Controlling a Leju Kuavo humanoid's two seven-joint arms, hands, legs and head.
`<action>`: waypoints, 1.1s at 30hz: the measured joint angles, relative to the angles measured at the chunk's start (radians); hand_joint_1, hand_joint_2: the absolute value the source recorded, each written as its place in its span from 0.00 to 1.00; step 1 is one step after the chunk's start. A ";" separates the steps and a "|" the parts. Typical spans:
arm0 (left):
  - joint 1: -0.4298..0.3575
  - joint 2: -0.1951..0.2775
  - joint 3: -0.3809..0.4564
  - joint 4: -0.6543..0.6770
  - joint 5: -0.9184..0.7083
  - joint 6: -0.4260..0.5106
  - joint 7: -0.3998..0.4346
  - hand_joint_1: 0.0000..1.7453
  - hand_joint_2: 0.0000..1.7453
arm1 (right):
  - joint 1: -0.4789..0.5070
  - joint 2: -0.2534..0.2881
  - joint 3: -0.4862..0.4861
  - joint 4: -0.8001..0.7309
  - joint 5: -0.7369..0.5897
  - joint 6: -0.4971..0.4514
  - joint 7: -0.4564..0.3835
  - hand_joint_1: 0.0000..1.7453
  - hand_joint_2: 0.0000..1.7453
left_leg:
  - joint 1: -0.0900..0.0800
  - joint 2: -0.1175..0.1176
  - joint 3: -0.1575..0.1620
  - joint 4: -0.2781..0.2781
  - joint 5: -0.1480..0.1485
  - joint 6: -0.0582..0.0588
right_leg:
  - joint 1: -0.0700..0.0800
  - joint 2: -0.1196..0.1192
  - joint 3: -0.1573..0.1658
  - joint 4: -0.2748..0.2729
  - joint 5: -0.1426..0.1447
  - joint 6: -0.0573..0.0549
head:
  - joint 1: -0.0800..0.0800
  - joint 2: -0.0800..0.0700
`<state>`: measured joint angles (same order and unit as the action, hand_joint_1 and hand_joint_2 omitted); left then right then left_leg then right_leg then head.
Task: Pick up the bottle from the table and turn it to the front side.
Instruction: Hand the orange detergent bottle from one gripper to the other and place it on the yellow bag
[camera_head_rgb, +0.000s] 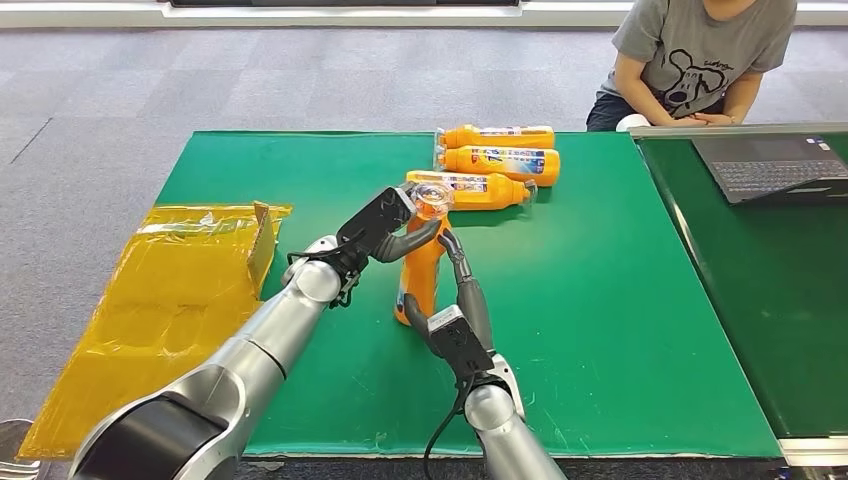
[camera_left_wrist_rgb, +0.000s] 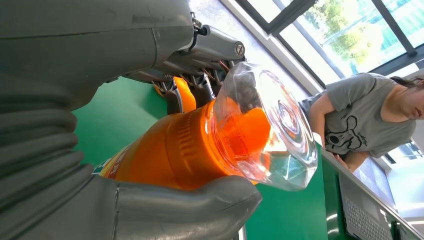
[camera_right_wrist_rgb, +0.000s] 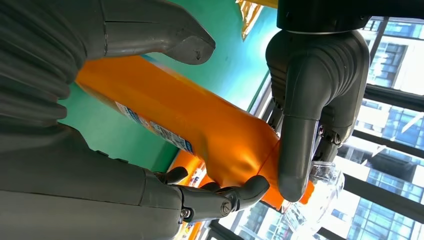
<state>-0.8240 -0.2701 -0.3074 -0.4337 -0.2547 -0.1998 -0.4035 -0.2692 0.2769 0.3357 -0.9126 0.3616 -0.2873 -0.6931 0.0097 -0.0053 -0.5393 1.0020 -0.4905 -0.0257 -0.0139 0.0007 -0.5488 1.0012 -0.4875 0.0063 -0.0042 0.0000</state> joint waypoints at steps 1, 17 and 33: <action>-0.001 0.000 0.002 0.001 0.002 -0.001 0.001 1.00 1.00 | -0.003 0.000 0.000 0.004 -0.002 0.000 0.000 0.00 1.00 | 0.000 0.000 0.000 0.000 0.000 0.000 | 0.000 0.000 0.000 0.000 0.000 0.000 | 0.000 0.000; -0.002 0.011 0.028 0.007 0.028 0.011 -0.001 1.00 1.00 | -0.017 0.006 0.000 0.029 -0.017 0.006 0.002 0.00 1.00 | 0.000 0.000 0.000 0.000 0.000 0.000 | 0.000 0.000 0.000 0.000 0.000 0.000 | 0.000 0.000; 0.025 0.091 0.151 -0.205 -0.088 0.740 -0.134 1.00 1.00 | 0.009 -0.001 0.000 0.032 -0.002 -0.017 0.031 0.00 1.00 | 0.000 0.000 -0.002 0.000 0.001 -0.001 | 0.002 0.000 -0.002 0.002 0.000 -0.001 | 0.000 0.000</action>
<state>-0.7994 -0.1792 -0.1560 -0.6384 -0.3422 0.5401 -0.5371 -0.2603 0.2763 0.3357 -0.8804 0.3594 -0.3039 -0.6621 0.0098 -0.0052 -0.5410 1.0020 -0.4896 -0.0269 -0.0120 0.0010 -0.5513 1.0029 -0.4871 0.0051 -0.0045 0.0000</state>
